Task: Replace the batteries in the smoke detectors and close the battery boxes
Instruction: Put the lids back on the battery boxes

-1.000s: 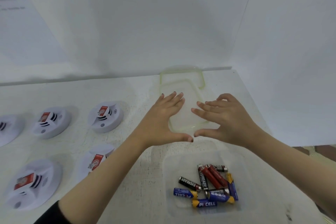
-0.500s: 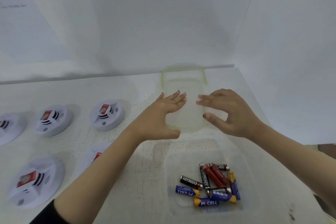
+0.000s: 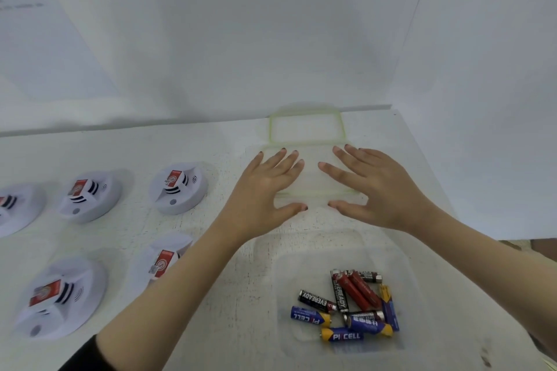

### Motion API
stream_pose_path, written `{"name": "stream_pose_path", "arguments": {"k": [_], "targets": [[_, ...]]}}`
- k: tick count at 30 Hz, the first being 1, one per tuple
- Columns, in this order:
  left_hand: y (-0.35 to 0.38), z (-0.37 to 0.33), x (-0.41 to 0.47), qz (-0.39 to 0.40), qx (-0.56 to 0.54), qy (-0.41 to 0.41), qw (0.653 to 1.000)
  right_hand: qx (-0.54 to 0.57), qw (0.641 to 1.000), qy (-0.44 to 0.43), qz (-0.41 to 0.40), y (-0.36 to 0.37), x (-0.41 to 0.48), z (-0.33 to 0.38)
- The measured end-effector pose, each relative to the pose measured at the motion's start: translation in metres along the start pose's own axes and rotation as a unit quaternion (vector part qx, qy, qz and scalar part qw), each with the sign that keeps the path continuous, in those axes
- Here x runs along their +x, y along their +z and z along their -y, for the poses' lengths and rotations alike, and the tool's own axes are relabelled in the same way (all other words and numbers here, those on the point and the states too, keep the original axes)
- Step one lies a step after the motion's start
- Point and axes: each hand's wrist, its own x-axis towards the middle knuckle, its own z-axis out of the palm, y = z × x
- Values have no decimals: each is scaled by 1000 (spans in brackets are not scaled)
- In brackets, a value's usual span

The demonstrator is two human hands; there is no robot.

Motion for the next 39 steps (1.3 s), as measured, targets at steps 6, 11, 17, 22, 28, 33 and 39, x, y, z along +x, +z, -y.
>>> {"name": "stream_pose_path", "arguments": {"k": [6,11,17,22,28,33,39], "targets": [[6,3,1,-29,11,13,999,-43,997,-31,-47,5,2,2],[-11,13,8,34,-90,-22,995,119,992,40,22,-16,0,-2],[-23,20,5,-14,30,-11,999,119,979,25,162,-25,-5,-7],[-10,0,-7,0,-86,-28,996,38,998,14,51,-18,1,3],[3,-7,-7,13,-58,-43,997,-26,999,18,-21,-14,1,28],[10,-11,-5,-59,3,-24,998,-22,1000,3,4,-18,-2,24],[13,-9,-1,-100,110,21,989,-55,997,-45,-16,-14,-1,21]]}}
